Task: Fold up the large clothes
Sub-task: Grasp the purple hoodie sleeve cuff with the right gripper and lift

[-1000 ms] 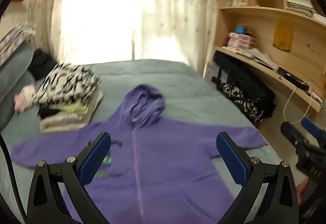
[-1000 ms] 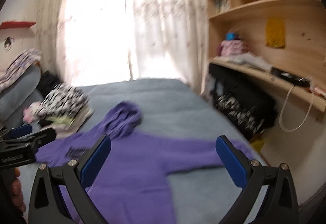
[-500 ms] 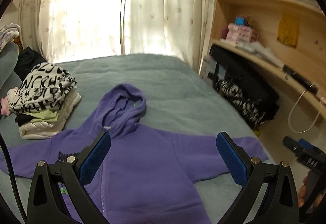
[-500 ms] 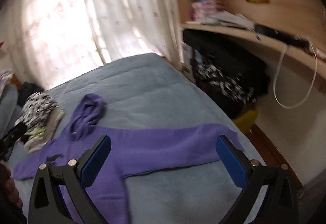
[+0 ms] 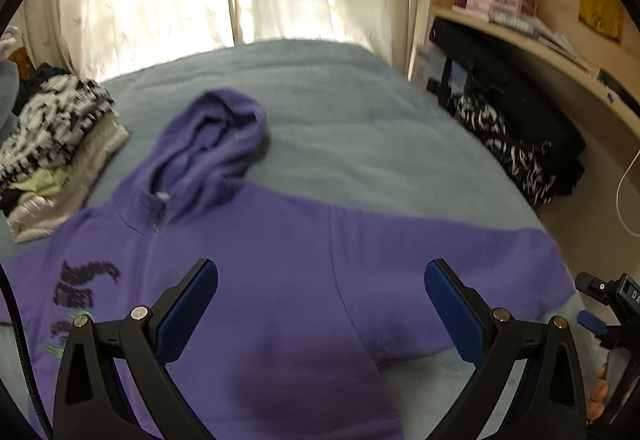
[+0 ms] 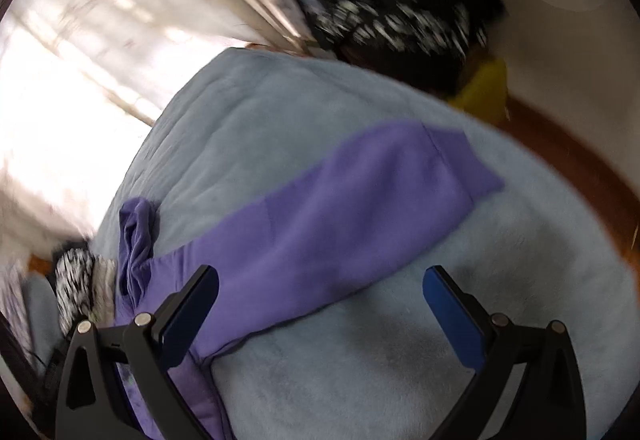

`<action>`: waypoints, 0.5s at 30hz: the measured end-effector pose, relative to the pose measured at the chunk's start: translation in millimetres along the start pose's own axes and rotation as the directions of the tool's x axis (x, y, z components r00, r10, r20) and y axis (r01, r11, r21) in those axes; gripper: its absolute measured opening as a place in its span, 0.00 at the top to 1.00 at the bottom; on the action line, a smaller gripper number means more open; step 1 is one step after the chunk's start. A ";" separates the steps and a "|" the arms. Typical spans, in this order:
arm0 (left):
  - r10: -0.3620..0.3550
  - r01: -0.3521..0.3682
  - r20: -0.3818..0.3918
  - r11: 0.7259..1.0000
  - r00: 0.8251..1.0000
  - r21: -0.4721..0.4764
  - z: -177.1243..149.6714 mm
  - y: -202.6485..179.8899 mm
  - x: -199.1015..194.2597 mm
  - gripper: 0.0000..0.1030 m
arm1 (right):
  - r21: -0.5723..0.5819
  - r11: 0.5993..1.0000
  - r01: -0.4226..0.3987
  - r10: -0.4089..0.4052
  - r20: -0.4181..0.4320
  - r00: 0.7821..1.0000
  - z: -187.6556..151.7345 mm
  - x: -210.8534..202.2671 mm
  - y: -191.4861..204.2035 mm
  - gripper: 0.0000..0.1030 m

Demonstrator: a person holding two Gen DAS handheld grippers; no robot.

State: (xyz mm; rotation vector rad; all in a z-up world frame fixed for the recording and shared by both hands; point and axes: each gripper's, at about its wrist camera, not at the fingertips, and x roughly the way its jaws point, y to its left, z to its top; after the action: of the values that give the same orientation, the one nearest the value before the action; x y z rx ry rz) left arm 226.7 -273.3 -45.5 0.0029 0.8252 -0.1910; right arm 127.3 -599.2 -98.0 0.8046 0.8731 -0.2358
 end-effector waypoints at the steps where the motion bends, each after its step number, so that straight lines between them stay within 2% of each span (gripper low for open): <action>1: -0.004 0.004 -0.009 1.000 1.000 -0.001 -1.7 -2.4 6.6 0.01 | 0.025 1.000 0.000 0.000 -0.005 1.000 -0.8 5.5 -7.6 0.01; 4: -0.006 0.006 -0.039 1.000 0.999 0.003 -9.9 -9.3 28.6 0.01 | 0.078 0.996 0.031 -0.033 0.020 0.999 -2.8 18.4 -24.6 0.03; 6: -0.006 0.007 -0.059 1.000 0.998 0.004 -13.9 -14.0 42.5 0.01 | 0.092 0.995 0.026 -0.027 0.016 1.000 -2.3 26.2 -30.4 0.10; 10: -0.005 0.006 -0.076 1.000 0.997 0.005 -18.6 -21.7 62.5 0.01 | 0.090 0.996 0.024 -0.027 0.033 0.999 3.2 42.7 -31.3 0.15; 12: -0.010 0.010 -0.085 1.000 0.996 0.002 -19.8 -26.2 72.2 0.01 | 0.100 0.994 0.042 -0.046 0.040 0.998 7.8 49.6 -30.5 0.23; 15: -0.031 0.029 -0.084 0.999 0.996 -0.019 -19.1 -26.0 77.6 0.05 | 0.131 0.990 0.053 -0.061 0.055 0.997 16.1 56.0 -36.6 0.45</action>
State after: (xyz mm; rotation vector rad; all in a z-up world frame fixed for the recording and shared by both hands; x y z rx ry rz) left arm 259.7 -310.4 -113.3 -0.0183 0.9116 -0.2129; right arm 154.6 -628.8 -153.9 0.8893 0.8319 -0.3678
